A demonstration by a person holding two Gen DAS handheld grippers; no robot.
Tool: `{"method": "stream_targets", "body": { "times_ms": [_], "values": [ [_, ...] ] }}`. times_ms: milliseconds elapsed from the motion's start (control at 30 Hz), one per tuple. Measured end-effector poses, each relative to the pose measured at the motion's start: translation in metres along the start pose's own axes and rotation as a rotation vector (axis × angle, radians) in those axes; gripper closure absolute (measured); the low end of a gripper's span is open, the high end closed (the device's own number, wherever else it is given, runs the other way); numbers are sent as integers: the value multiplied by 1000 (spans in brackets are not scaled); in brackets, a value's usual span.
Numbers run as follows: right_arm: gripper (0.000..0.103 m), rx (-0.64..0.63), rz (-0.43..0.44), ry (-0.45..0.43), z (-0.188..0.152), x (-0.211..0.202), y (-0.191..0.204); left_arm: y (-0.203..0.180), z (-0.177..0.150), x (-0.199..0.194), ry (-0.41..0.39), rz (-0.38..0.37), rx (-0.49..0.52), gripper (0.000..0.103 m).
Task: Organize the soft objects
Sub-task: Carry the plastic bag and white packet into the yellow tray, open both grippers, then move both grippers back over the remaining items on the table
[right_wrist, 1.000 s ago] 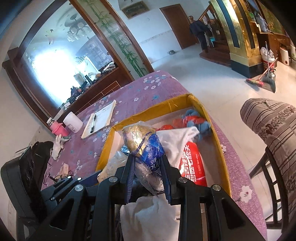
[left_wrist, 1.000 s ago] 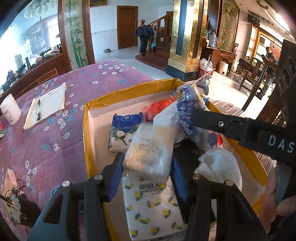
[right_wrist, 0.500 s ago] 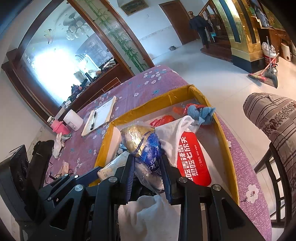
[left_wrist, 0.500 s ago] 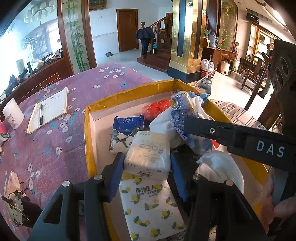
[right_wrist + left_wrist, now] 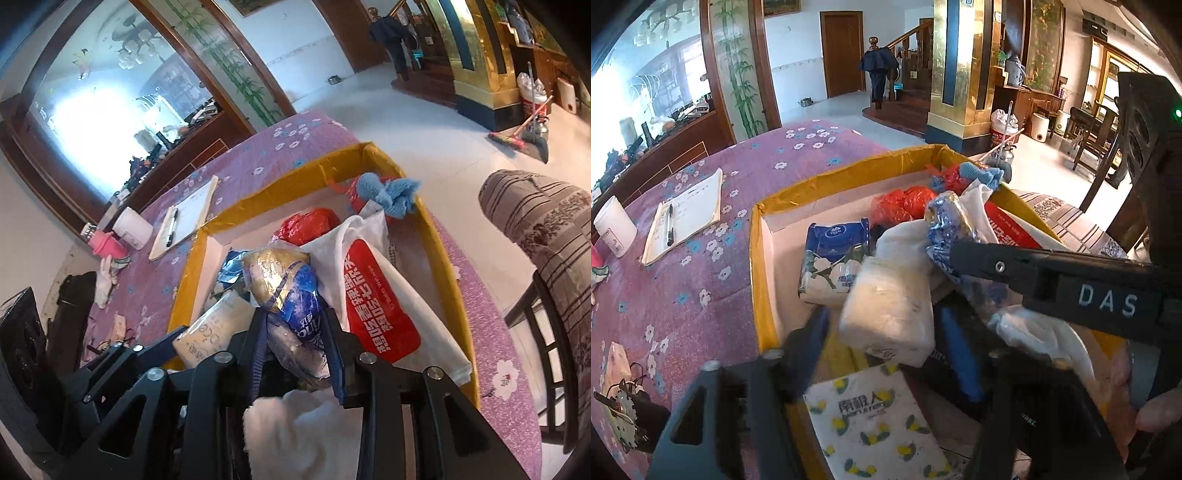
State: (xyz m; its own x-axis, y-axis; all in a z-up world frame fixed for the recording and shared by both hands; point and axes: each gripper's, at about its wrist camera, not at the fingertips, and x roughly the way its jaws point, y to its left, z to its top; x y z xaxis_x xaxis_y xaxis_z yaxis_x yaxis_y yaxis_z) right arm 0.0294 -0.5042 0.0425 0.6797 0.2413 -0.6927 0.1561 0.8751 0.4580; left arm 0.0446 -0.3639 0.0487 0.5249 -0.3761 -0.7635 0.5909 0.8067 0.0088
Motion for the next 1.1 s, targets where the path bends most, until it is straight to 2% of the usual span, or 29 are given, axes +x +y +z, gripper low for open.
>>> {"method": "stream_targets", "body": {
  "times_ms": [33,167,267,500,600,800,1100],
  "values": [
    [64,-5,-6,0,-1,-2,2,1,0,-1,-4,-1,-4,26],
    [57,-42,-26,-80,-7,-24,12,4,-1,-17,-33,-10,-16,25],
    [49,-39,-6,-129,-10,-42,19,5,-3,-34,-57,-24,-29,22],
    [45,-69,54,-208,-25,-76,48,12,-17,-76,-119,-48,-46,19],
    [39,-105,86,-210,-36,-83,69,22,-27,-95,-140,-68,-63,19],
    [37,-165,132,-181,-59,-78,104,57,-52,-132,-186,-68,-127,19],
    [37,-248,169,-130,-83,-55,152,137,-114,-176,-216,-9,-266,16]
  ]
}}
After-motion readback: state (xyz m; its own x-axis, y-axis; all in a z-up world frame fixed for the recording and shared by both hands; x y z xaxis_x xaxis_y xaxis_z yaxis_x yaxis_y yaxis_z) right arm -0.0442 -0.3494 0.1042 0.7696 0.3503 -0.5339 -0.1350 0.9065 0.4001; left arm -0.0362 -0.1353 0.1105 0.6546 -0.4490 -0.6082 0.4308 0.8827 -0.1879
